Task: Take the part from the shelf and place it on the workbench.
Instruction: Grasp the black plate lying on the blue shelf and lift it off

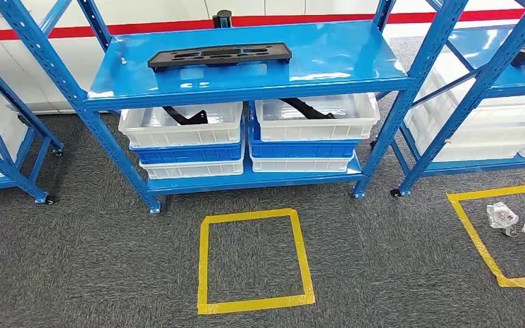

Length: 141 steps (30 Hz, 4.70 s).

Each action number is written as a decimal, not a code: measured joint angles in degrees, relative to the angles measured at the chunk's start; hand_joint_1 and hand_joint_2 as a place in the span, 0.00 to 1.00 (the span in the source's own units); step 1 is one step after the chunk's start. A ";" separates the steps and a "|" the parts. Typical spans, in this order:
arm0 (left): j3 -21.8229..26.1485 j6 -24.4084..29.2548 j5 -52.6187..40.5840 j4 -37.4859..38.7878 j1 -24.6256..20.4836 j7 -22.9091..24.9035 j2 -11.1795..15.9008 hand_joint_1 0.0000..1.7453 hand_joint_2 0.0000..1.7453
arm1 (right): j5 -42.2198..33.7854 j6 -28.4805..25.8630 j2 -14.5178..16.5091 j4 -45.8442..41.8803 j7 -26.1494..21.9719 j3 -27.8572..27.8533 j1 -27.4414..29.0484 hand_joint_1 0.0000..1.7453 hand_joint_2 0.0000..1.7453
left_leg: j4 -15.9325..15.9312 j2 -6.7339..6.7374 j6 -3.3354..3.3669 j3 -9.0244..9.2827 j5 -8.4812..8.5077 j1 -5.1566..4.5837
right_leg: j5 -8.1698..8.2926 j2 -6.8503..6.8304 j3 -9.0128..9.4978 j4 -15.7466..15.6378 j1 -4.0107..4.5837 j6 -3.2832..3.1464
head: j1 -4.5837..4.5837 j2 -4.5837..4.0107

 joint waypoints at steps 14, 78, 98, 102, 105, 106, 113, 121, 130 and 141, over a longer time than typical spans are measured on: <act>0.00 0.00 0.00 0.00 0.00 0.00 -0.02 0.00 1.00 | 0.00 0.00 0.00 0.00 0.00 0.00 0.00 0.00 1.00 | 0.00 0.00 0.00 0.00 0.00 0.00 | 0.00 0.00 0.00 0.00 0.00 0.00 | 0.00 0.00; 2.23 19.74 1.36 7.39 -14.06 -16.47 -5.42 0.00 0.25 | 16.58 -18.46 -16.02 -48.68 -11.60 -14.04 -14.74 0.00 1.00 | 0.12 -0.05 0.13 -0.10 0.09 -0.27 | 0.05 -0.06 -0.13 0.02 -0.28 0.07 | -0.03 0.00; 2.21 18.69 5.90 7.88 -14.06 -18.25 -5.42 0.00 0.00 | 10.21 -17.40 -23.96 -67.02 -14.51 -2.85 -35.12 0.00 1.00 | 0.15 -0.33 0.32 -0.27 0.25 -0.36 | 0.08 -0.33 -0.17 0.05 -0.30 0.12 | -0.03 0.00; 2.21 18.69 6.49 8.04 -14.02 -18.23 -5.42 0.00 0.00 | 10.22 -17.32 -23.26 -69.37 -14.67 -1.01 -36.73 0.00 1.00 | 0.15 -0.36 0.32 -0.32 0.25 -0.35 | 0.08 -0.38 -0.17 0.05 -0.29 0.11 | -0.03 0.00; 2.21 18.69 6.72 8.21 -13.98 -18.21 -5.37 0.00 0.00 | 10.01 -17.12 -22.84 -69.91 -14.84 -0.14 -37.57 0.00 1.00 | 0.49 -0.41 0.75 -0.57 0.01 -0.48 | 0.21 -0.46 -0.16 -0.13 -0.68 0.32 | -0.04 0.00; 2.21 18.69 6.78 8.24 -13.96 -18.20 -5.34 0.00 0.00 | 9.92 -17.04 -22.71 -70.01 -14.87 0.10 -37.79 0.00 1.00 | 0.58 -0.46 1.02 -0.68 -0.04 -0.54 | 0.31 -0.52 -0.13 -0.28 -0.81 0.47 | -0.06 0.00; 2.23 18.65 7.06 8.31 -13.99 -18.04 -5.59 0.00 0.00 | 9.51 -16.52 -22.40 -70.69 -15.14 1.20 -39.32 0.00 1.00 | -3.20 -0.71 2.24 1.27 1.98 0.58 | -3.27 1.05 -5.99 10.47 -0.73 0.67 | 0.19 0.00; 2.20 18.63 7.07 8.41 -13.92 -17.72 -5.49 0.00 0.00 | 9.09 -16.19 -22.11 -70.15 -15.55 2.27 -39.19 0.00 1.00 | 0.01 -1.48 -1.72 0.74 -0.90 1.94 | 2.00 1.03 -3.97 1.54 -2.54 3.86 | 0.77 0.00; 1.92 18.69 7.10 8.58 -13.77 -17.66 -5.57 0.00 0.00 | 8.50 -15.95 -22.00 -69.95 -15.74 2.58 -39.27 0.00 1.00 | 18.10 -3.98 -0.72 -10.86 -6.49 1.22 | 0.26 2.66 -3.27 2.36 -1.04 0.34 | 0.12 0.00; 1.77 18.64 7.02 8.73 -13.79 -17.69 -5.26 0.00 0.00 | 8.47 -15.89 -22.62 -69.62 -15.82 2.66 -38.82 0.00 1.00 | 0.34 -4.81 3.86 -4.66 3.75 -1.25 | -2.06 3.00 -3.63 4.72 0.25 0.03 | 0.07 0.00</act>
